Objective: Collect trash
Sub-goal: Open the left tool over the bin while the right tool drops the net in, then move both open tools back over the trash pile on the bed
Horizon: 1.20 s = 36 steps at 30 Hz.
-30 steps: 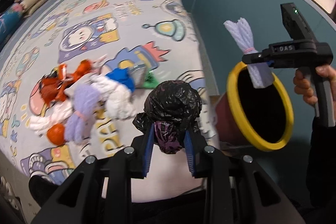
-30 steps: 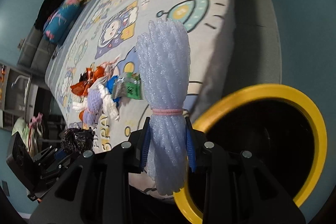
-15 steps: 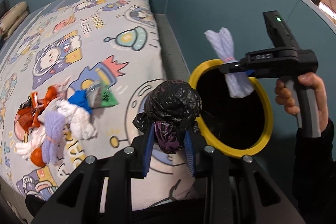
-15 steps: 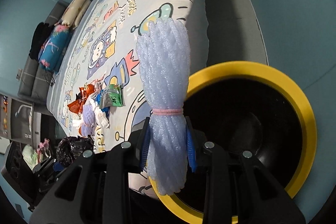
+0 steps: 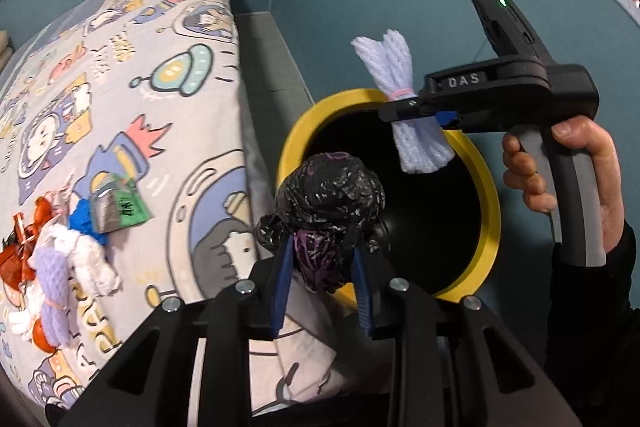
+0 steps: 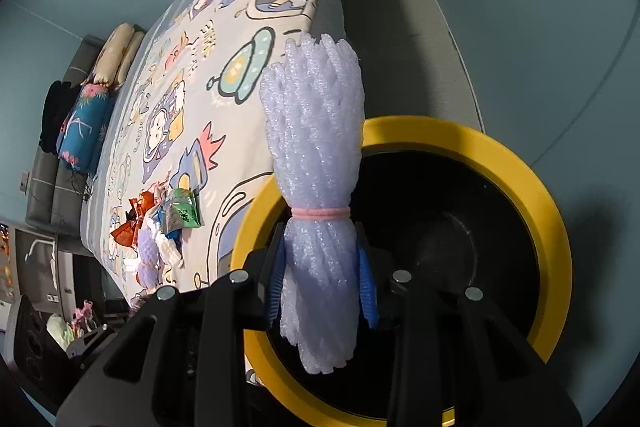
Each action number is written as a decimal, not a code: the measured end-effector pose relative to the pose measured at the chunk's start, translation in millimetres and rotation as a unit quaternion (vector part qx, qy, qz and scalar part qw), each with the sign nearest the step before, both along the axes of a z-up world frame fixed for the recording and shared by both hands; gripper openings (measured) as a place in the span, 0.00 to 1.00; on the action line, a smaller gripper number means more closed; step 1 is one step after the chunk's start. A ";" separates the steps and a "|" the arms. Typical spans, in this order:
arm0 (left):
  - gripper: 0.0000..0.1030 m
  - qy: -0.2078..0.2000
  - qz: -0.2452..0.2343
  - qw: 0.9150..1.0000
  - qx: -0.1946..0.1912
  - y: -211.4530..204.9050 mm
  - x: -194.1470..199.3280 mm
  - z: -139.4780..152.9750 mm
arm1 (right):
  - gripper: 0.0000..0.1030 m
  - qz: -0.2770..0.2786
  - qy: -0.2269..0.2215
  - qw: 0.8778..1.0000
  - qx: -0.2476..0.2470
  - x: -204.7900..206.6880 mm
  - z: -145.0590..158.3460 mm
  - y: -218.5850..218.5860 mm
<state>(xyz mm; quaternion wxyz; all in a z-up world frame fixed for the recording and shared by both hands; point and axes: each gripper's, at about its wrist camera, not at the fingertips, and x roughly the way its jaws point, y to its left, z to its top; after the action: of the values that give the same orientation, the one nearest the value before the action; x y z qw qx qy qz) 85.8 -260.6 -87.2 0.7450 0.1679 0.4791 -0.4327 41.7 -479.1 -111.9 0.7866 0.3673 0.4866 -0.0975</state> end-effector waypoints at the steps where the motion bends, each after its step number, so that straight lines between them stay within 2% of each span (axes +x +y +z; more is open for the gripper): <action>1: 0.26 0.003 -0.004 1.000 0.001 -4.4 -1.8 -2.4 | 0.30 -0.001 -0.001 1.000 0.000 -1.0 -0.3 -1.2; 7: 0.27 0.014 -0.024 1.000 0.010 -24.6 -9.7 -16.7 | 0.31 -0.015 -0.009 1.000 -0.003 -5.5 3.2 -10.0; 10: 0.36 0.005 -0.029 1.000 0.010 -27.1 -11.9 -16.8 | 0.33 -0.024 -0.011 1.000 0.000 -8.6 2.9 -15.4; 12: 0.46 0.006 -0.031 1.000 0.005 -27.1 -13.1 -14.4 | 0.37 -0.029 -0.012 0.999 0.002 -9.3 3.2 -18.0; 15: 0.54 0.008 -0.029 1.000 -0.001 -26.0 -14.1 -12.5 | 0.42 -0.034 -0.015 0.999 0.001 -10.8 5.2 -19.9; 20: 0.59 0.012 -0.022 1.000 -0.001 -20.0 -11.9 -12.9 | 0.44 -0.038 -0.024 0.999 -0.003 -12.6 11.0 -20.9; 28: 0.59 0.004 0.004 1.000 -0.012 -1.6 -1.1 -1.7 | 0.44 -0.035 -0.034 0.999 -0.011 -12.2 19.7 -18.9; 31: 0.61 0.000 0.020 1.000 -0.012 9.7 7.1 -0.2 | 0.46 -0.027 -0.040 0.999 -0.018 -9.9 24.9 -13.5; 33: 0.65 -0.005 0.036 0.999 -0.014 20.7 14.2 2.9 | 0.50 -0.019 -0.043 0.999 -0.019 -7.4 27.8 -9.1; 36: 0.67 -0.012 0.059 0.998 -0.017 37.5 23.9 8.1 | 0.50 -0.004 -0.044 0.999 -0.027 0.4 32.9 2.0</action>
<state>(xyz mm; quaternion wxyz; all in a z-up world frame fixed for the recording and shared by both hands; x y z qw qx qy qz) 109.7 -223.1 -79.1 0.7778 0.1321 0.4719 -0.3935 42.0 -477.1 -79.0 0.8163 0.3519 0.4476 -0.0975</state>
